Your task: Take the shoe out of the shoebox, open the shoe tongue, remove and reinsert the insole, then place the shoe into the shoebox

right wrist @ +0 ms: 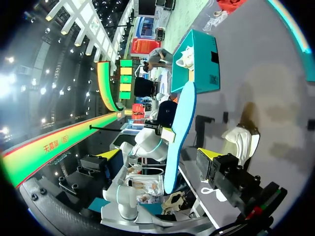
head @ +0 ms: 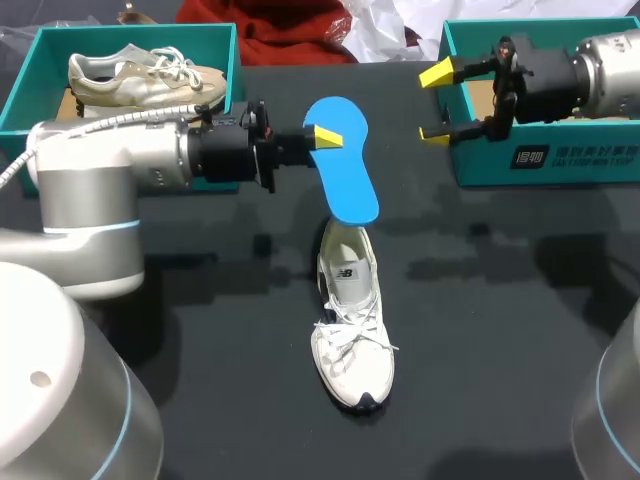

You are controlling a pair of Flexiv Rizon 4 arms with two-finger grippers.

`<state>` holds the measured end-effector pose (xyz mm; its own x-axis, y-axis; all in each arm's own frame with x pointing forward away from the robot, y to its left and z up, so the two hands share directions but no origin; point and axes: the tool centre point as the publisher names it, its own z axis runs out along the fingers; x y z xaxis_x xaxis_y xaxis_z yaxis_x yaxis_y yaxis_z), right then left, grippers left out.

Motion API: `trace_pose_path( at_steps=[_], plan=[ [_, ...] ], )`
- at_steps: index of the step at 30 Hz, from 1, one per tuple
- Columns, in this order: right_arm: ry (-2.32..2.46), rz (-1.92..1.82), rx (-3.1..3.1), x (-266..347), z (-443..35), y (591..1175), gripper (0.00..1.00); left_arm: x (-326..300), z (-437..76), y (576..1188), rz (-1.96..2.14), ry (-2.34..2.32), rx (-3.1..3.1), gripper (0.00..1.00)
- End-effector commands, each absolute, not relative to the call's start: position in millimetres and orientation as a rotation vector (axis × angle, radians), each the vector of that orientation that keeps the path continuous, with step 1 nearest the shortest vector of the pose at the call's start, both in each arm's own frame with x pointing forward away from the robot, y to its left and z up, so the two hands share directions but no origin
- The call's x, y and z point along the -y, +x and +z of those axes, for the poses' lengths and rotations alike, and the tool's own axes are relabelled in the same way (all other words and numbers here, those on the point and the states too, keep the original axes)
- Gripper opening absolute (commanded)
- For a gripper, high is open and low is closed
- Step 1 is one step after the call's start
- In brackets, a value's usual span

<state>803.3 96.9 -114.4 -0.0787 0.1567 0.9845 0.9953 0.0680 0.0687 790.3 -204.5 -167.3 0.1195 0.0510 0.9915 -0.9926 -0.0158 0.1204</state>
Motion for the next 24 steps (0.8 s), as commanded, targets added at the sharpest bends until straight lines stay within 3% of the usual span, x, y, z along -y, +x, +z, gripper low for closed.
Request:
trace_pose_path(
  at_steps=[1,24],
  plan=[
    [-1.330,-1.044,1.505,-96,-99,803,1.00,206,-171,788,1.191,1.232,1.071,0.00],
    [-1.845,-0.556,1.893,-123,-40,793,1.00,209,-174,792,1.229,1.234,1.070,0.00]
  ],
)
